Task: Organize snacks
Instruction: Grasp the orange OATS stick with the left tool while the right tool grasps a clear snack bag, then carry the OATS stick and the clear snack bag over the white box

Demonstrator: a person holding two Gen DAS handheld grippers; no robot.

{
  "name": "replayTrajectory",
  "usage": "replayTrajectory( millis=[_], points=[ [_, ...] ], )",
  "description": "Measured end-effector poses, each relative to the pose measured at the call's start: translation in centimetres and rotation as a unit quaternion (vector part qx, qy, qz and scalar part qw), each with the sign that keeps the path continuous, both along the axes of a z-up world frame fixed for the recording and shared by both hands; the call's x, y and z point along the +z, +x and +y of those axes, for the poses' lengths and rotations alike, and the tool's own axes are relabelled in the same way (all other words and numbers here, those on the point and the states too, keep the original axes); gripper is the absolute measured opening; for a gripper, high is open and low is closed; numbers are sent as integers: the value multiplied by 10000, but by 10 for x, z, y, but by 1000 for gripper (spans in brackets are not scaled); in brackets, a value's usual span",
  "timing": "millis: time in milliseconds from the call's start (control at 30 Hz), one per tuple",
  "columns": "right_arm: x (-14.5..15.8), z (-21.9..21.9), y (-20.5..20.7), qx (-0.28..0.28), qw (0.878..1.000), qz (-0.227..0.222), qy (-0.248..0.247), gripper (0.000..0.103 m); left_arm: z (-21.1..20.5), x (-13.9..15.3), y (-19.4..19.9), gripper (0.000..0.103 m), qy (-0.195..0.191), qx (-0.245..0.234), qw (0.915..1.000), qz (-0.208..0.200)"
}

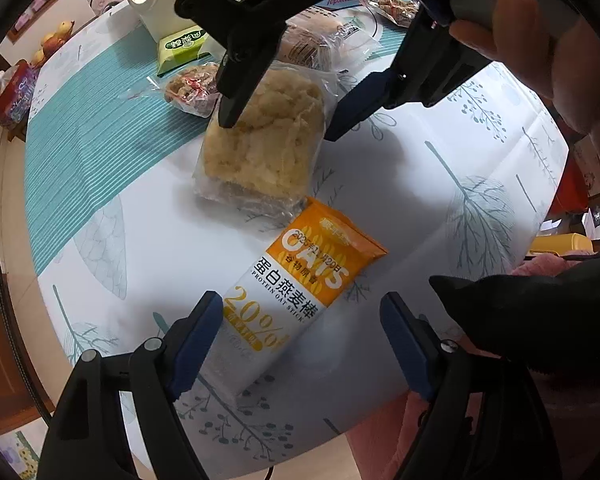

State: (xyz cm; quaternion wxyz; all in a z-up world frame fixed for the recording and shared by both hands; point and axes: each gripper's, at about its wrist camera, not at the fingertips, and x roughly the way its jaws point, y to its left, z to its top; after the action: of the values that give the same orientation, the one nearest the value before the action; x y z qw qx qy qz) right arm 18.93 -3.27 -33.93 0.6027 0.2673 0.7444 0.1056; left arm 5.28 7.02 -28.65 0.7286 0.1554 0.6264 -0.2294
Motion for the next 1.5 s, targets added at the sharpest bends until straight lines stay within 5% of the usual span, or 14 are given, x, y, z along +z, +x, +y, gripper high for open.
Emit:
replayTrajectory(
  millis=[267, 767, 1000, 1500],
  points=[
    [-1, -5, 1, -127, 9999, -64, 82, 45, -3, -12, 6, 79, 69, 0, 10000, -6],
    [15, -21, 1, -421, 9986, -276, 133, 39, 2, -18, 5, 44, 136, -82, 9994, -312],
    [27, -32, -7, -615, 9974, -349, 146, 38, 6, -17, 7, 38, 35, -38, 9997, -258],
    [84, -60, -23, -1022, 9895, -974, 315, 38, 21, 40, 18, 38, -256, 294, 9979, -518]
  ],
)
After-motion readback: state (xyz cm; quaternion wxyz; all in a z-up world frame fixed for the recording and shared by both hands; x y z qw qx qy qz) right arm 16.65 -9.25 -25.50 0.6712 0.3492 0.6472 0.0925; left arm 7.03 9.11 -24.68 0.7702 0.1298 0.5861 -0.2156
